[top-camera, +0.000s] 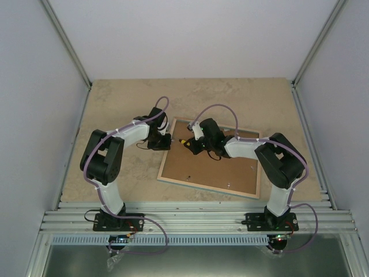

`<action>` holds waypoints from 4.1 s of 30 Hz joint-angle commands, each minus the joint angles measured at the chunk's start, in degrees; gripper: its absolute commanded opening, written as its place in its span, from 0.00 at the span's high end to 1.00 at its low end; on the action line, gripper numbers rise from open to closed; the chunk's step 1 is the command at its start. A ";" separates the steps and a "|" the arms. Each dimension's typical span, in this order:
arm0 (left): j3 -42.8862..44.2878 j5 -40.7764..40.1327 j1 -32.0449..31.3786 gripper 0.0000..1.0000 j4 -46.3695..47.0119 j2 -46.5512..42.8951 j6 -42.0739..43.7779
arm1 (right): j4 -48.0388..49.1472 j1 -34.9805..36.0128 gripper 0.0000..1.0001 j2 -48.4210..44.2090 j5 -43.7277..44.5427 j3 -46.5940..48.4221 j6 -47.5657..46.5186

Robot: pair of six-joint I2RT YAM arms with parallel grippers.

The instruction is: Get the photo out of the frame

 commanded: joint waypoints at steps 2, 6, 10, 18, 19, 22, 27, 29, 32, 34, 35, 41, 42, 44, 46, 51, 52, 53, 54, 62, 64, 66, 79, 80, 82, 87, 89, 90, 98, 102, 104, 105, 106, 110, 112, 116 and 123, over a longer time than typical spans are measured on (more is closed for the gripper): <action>-2.04 3.22 -0.88 0.80 -1.71 1.27 -0.67 | -1.42 0.77 0.99 1.41 -0.54 2.22 -1.55; -2.15 1.95 -0.93 0.80 -1.93 1.31 -0.76 | -2.86 1.17 0.99 1.32 -1.20 2.63 -2.28; -2.08 1.16 -0.88 0.80 -2.04 1.45 -0.83 | -5.07 1.55 0.99 0.95 -1.31 2.97 -2.95; -2.01 -0.46 -0.92 0.80 -2.38 1.80 -0.96 | -10.38 1.90 1.00 0.40 -2.69 4.33 -5.35; -1.93 -0.73 -0.88 0.80 -2.46 1.84 -1.02 | -11.16 1.89 1.00 0.39 -2.80 4.58 -5.53; -1.82 -1.74 -0.88 0.80 -2.68 1.97 -1.13 | -13.14 2.00 0.99 0.41 -3.56 5.23 -6.09; -1.65 -2.96 -0.88 0.80 -2.98 2.11 -1.18 | -15.82 2.08 0.99 0.49 -4.12 6.28 -7.04; -1.56 -3.42 -0.88 0.80 -3.10 2.26 -1.26 | -16.58 2.21 0.99 0.71 -4.92 6.62 -7.32; -1.39 -3.74 -0.86 0.80 -3.08 2.38 -1.28 | -17.79 2.36 0.99 1.18 -5.62 7.33 -7.63; -1.47 -4.01 -0.88 0.80 -3.24 2.37 -1.29 | -18.79 2.42 1.00 1.50 -5.43 7.81 -7.71; -1.37 -4.15 -0.88 0.80 -3.27 2.46 -1.27 | -19.15 2.47 0.99 1.51 -5.13 7.91 -7.75; -1.35 -4.88 -0.79 0.80 -3.30 2.47 -1.38 | -20.44 2.48 0.99 0.53 -3.81 8.02 -7.36; -1.23 -4.99 -0.67 0.80 -3.37 2.49 -1.44 | -20.63 2.49 0.99 0.41 -3.41 8.02 -7.26; -1.25 -5.12 -0.30 0.80 -3.38 2.43 -1.49 | -21.00 2.46 0.99 0.33 -2.29 8.10 -7.11; -1.23 -5.14 0.18 0.80 -3.34 2.21 -1.53 | -21.04 2.44 0.99 0.31 -1.66 8.10 -6.95; -1.28 -5.05 1.52 0.80 -3.29 1.85 -1.71 | -20.94 2.40 0.99 -0.09 -1.12 7.93 -6.82; -1.24 -5.06 1.64 0.80 -3.26 1.84 -1.68 | -20.88 2.34 0.99 -0.11 -0.95 7.88 -6.70; -1.28 -5.17 1.74 0.80 -3.37 1.84 -1.70 | -21.00 2.34 0.99 -0.19 -0.86 7.85 -6.73; -1.28 -5.13 1.82 0.80 -3.38 1.83 -1.73 | -20.98 2.33 1.00 -0.20 -0.71 7.84 -6.74; -1.12 -5.99 2.45 0.80 -3.64 1.76 -1.82 | -21.03 2.13 0.99 -1.12 -0.05 7.49 -6.48; -1.14 -6.20 2.67 0.80 -3.65 1.71 -1.85 | -21.14 2.07 0.99 -1.18 0.18 7.49 -6.41; -1.18 -6.29 2.79 0.80 -3.69 1.72 -1.87 | -21.09 2.01 0.99 -1.17 0.39 7.49 -6.35; -1.18 -7.05 3.68 0.79 -3.82 1.39 -2.26 | -19.84 1.34 0.99 -2.49 1.09 6.38 -5.94; -1.20 -7.14 3.76 0.79 -3.77 1.31 -2.25 | -19.40 1.34 1.00 -2.75 1.08 6.20 -6.04; -1.19 -7.22 3.93 0.78 -3.74 1.16 -2.39 | -18.24 1.28 0.99 -3.43 0.41 5.53 -6.14; -1.21 -7.39 4.45 0.76 -3.73 0.77 -2.49 | -15.17 1.10 1.00 -6.20 -0.76 3.53 -5.88; -1.28 -7.55 4.77 0.75 -3.73 0.22 -2.58 | -13.45 0.63 1.00 -8.03 -0.42 2.19 -5.13; -1.34 -7.74 4.96 0.74 -3.66 -0.22 -2.65 | -12.27 0.24 0.99 -9.22 -0.26 1.21 -4.67; -2.65 -9.20 5.34 0.55 -1.01 -10.00 -3.66 | -2.67 -5.88 1.00 -20.62 4.71 -8.46 0.49; -3.67 -11.76 5.34 0.45 0.75 -17.54 -4.67 | -0.72 -11.55 1.00 -23.74 6.93 -11.99 2.97; -4.79 -13.83 5.36 0.38 1.84 -22.47 -5.27 | -0.97 -14.45 1.00 -24.72 8.70 -13.31 4.02; -5.33 -15.43 5.36 0.34 2.36 -24.86 -5.59 | -0.87 -15.94 1.00 -25.40 9.74 -14.21 4.87; -6.03 -16.88 5.36 0.30 2.72 -28.10 -5.70 | -0.82 -17.91 0.99 -26.09 10.62 -15.11 5.57; -8.05 -21.40 5.36 0.14 3.66 -36.72 -5.62 | -2.02 -23.42 0.99 -29.10 14.33 -18.10 7.23; -9.10 -22.80 5.36 0.06 4.09 -40.68 -5.68 | -4.92 -25.78 1.00 -30.17 17.01 -18.62 8.11; -11.11 -25.94 5.36 0.00 5.62 -48.23 -5.84 | -7.17 -31.22 1.00 -32.63 22.48 -20.86 10.53; -14.34 -33.33 5.36 0.00 8.85 -59.74 -6.44 | -7.47 -42.26 0.99 -34.54 24.70 -24.92 14.46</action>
